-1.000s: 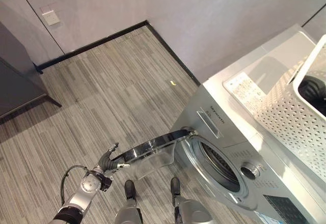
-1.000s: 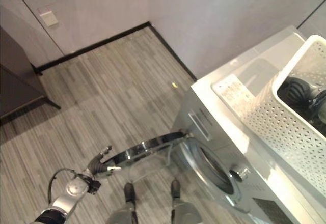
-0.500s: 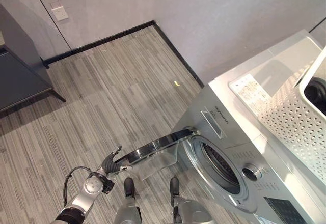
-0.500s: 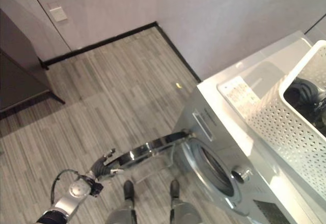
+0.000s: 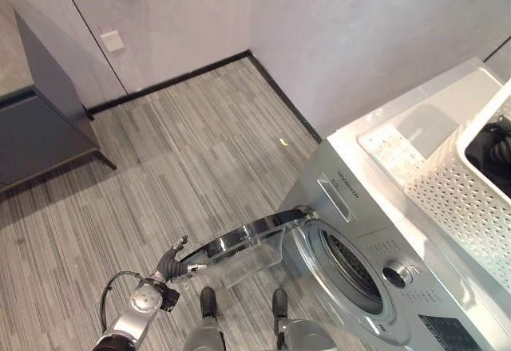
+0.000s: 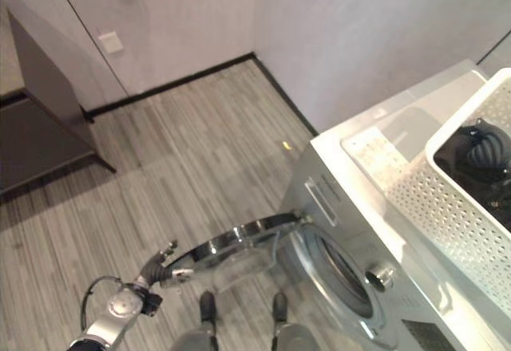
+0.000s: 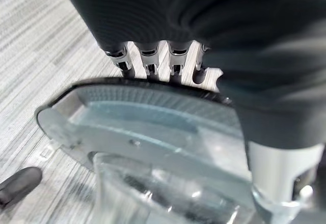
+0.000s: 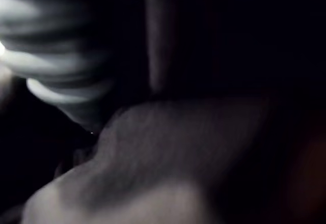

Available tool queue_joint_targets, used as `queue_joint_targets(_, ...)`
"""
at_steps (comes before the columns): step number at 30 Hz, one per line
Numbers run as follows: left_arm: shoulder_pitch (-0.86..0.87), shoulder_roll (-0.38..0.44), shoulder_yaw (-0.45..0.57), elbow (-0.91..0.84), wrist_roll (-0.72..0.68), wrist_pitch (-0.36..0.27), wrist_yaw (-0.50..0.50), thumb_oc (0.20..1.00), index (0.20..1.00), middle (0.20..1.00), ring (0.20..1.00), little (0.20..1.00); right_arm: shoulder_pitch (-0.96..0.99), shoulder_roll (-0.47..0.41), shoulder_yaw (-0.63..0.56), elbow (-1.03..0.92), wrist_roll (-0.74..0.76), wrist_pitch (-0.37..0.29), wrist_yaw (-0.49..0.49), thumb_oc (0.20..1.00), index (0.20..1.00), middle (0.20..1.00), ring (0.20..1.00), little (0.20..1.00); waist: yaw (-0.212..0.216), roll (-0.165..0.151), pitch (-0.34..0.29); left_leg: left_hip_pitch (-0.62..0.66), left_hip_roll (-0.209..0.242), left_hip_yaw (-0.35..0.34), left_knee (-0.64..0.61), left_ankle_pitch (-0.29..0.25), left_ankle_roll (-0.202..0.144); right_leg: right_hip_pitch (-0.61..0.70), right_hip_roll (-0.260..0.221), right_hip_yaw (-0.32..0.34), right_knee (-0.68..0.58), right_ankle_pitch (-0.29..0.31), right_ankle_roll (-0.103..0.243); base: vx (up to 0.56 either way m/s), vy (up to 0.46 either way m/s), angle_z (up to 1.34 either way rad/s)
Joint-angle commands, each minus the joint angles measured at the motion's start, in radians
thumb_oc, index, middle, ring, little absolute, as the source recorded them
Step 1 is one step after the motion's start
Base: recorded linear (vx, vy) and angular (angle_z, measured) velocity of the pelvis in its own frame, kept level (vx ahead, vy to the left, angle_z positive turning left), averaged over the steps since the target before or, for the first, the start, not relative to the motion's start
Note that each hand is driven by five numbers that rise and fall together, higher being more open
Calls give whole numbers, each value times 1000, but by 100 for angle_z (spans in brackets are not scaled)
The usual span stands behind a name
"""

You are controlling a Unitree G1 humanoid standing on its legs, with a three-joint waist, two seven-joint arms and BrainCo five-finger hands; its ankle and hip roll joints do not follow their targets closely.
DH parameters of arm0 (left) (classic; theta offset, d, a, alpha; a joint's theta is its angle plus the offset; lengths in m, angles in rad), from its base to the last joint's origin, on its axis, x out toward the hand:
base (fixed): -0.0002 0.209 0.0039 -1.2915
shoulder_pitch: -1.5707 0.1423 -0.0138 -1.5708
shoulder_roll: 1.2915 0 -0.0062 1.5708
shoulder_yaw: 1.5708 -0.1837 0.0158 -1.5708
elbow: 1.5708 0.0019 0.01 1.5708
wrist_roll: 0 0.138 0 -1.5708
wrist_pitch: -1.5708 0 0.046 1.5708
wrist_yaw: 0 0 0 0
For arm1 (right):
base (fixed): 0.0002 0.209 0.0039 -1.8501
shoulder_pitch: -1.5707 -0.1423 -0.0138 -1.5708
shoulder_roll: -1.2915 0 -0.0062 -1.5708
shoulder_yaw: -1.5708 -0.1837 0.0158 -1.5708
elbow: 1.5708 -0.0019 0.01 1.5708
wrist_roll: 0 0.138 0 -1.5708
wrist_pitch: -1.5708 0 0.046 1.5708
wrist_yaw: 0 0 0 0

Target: Grab the laundry basket,head to the washer,open it,put in the laundry and shut it.

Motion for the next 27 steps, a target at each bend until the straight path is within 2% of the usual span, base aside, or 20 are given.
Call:
queue_joint_targets(1,-42,-2,-15,28,-5,-31,-20,1000,1000,1000,1000,1000,-35,22,-67,25,76,-54,-96,200,200,200,200,200,19,-30,-50,94,63,28,5,-82,-19,-21,-24,72,12,-46,40,0,0,0)
queue_joint_targets(5,-41,-5,-20,44,-8,-32,-20,1000,1000,1000,1000,1000,-72,-20,-115,45,114,-67,-120,200,200,200,200,200,17,-38,-73,113,61,32,6,-94,-17,-10,-25,74,19,-52,41,11,11,-4)
queue_joint_targets(11,-48,-10,-38,65,-15,-32,-22,1000,1000,1000,1000,1000,-181,-80,-15,120,137,-54,-109,200,200,200,200,200,19,-52,-88,134,63,40,7,-101,-17,-4,-23,82,32,-59,42,3,2,-6)
queue_joint_targets(15,-56,-20,-46,83,-14,-32,-16,1000,1000,1000,1000,1000,-283,-87,49,151,171,-64,-129,200,200,200,200,200,14,-55,-93,144,64,49,6,-105,-17,3,-20,89,31,-60,42,-1,6,-9)
queue_joint_targets(18,-67,-25,-54,97,-13,-32,-6,1000,1000,1000,1000,1000,-392,-97,72,168,173,-70,-195,200,200,200,200,200,15,-56,-101,155,66,54,6,-111,-16,9,-18,96,29,-61,43,-3,13,-5)
queue_joint_targets(19,-72,-24,-53,102,-9,-31,2,1000,1000,1000,1000,1000,-444,-105,52,147,147,-73,-252,200,200,200,200,200,14,-54,-107,159,65,54,7,-116,-14,12,-18,99,30,-63,43,0,18,-10)
queue_joint_targets(20,-72,-25,-52,102,-9,-31,2,1000,1000,1000,1000,1000,-446,-105,54,146,146,-72,-253,200,200,200,200,200,13,-53,-107,160,65,54,7,-116,-14,13,-18,99,31,-64,43,7,20,-8)
queue_joint_targets(22,-85,-6,-67,82,17,-30,20,1000,1000,1000,1000,1000,-559,-136,43,104,41,-54,-381,200,200,200,200,200,20,-53,-116,170,65,51,10,-127,-11,24,-18,97,36,-72,42,6,13,-2)
queue_joint_targets(23,-85,-7,-65,82,17,-29,20,1000,1000,1000,1000,1000,-567,-135,49,105,40,-53,-383,200,200,200,200,200,19,-53,-115,168,64,51,9,-122,-11,21,-18,98,35,-69,42,8,31,0)
queue_joint_targets(25,-96,9,-77,46,14,-31,32,1000,1000,1000,1000,1000,-672,-142,72,94,-45,-20,-468,200,200,200,200,200,27,-57,-127,171,61,46,10,-128,-6,27,-20,97,37,-72,42,0,0,0)
queue_joint_targets(27,-98,12,-76,31,18,-29,35,1000,1000,1000,1000,1000,-728,-144,107,85,-108,1,-502,200,200,200,200,200,26,-55,-128,174,60,43,11,-132,-4,30,-21,97,37,-72,43,-3,20,1)
